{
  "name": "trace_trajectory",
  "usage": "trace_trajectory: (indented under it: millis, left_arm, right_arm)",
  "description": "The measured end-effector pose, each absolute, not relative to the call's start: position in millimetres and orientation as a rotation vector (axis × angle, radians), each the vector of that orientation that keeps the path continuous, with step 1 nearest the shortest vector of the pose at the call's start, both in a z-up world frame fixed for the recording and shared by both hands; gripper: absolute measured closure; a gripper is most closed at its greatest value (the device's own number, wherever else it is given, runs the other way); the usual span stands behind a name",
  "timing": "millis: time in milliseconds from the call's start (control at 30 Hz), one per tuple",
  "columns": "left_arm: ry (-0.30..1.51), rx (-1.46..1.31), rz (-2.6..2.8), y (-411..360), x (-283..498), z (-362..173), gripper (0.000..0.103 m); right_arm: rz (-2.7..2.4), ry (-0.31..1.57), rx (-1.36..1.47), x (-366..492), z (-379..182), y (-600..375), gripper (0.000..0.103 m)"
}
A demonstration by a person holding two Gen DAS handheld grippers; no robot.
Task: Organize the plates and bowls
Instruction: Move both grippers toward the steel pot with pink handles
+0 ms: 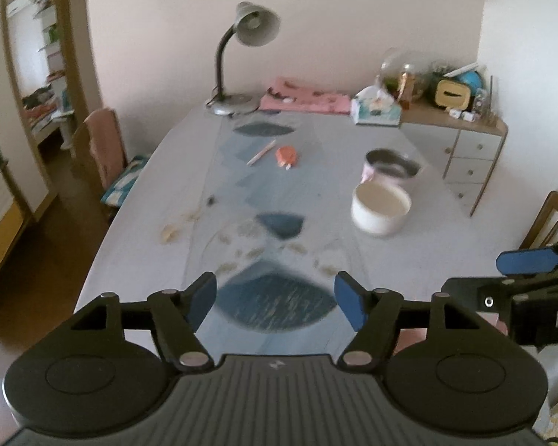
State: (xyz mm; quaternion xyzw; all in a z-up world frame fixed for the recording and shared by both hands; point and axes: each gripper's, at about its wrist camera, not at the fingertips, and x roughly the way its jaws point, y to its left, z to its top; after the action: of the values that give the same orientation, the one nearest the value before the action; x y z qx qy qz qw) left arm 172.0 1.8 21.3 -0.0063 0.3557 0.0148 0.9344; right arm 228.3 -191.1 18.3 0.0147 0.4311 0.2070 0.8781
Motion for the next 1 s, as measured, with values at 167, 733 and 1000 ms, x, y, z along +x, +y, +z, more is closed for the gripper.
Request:
trace_trajectory:
  millis: [167, 733, 1000]
  left_arm:
    - [0.711, 0.006, 0.001, -27, 223, 32, 0.026]
    - [0.777, 0.064, -0.031, -101, 408, 26, 0.025]
    - [0.844, 0.067, -0.031, -125, 490, -7, 0.025]
  right_arm:
    - [0.384, 0.873, 0.052, 274, 29, -223, 0.018]
    - [0.199, 0.877, 0.043, 446, 6, -310, 0.008]
    - [0.135, 0.936, 0.049, 508, -33, -329, 0.008]
